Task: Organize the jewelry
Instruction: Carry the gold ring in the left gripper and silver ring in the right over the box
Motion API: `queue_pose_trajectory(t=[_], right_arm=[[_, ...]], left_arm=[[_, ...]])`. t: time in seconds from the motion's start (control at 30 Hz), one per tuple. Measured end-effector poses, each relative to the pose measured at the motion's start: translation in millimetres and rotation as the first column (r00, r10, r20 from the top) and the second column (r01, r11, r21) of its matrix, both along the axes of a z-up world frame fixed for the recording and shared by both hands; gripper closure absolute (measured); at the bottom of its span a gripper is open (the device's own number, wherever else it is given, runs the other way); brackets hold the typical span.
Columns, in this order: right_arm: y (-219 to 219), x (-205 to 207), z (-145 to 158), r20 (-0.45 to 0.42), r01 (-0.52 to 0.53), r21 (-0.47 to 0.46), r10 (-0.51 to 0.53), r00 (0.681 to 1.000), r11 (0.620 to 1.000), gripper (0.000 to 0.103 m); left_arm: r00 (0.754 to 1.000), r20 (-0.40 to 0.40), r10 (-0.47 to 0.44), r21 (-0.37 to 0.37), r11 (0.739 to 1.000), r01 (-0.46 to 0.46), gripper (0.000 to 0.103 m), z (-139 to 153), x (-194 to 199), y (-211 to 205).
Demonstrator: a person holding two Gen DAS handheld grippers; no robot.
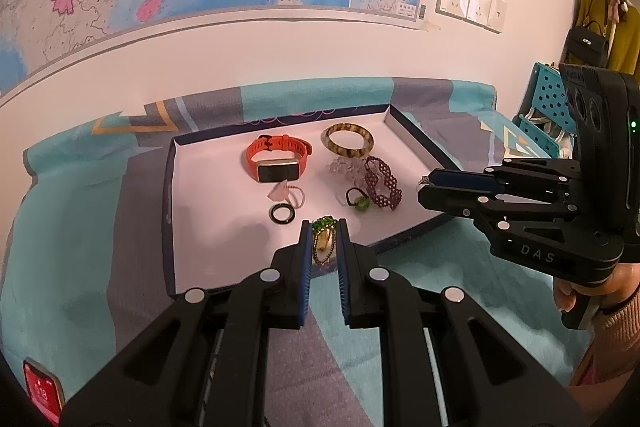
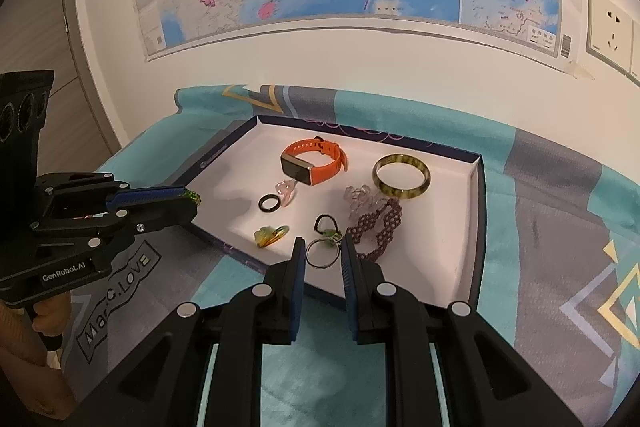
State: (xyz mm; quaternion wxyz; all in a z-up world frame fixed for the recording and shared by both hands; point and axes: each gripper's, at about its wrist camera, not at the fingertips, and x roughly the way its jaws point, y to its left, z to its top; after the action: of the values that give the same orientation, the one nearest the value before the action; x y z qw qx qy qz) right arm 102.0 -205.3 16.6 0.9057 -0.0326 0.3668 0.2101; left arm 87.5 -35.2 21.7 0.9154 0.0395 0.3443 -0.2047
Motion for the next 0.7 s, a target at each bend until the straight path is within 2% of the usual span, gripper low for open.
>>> queue_pose_trajectory(t=[0.7], right_arm=[[8, 30, -3, -0.019, -0.011, -0.017, 0.011, 1.000, 1.000, 0.087]], left_arm=[[1.000, -0.005, 0.012, 0.018, 1.000, -0.012, 0.091, -1, 24, -9]])
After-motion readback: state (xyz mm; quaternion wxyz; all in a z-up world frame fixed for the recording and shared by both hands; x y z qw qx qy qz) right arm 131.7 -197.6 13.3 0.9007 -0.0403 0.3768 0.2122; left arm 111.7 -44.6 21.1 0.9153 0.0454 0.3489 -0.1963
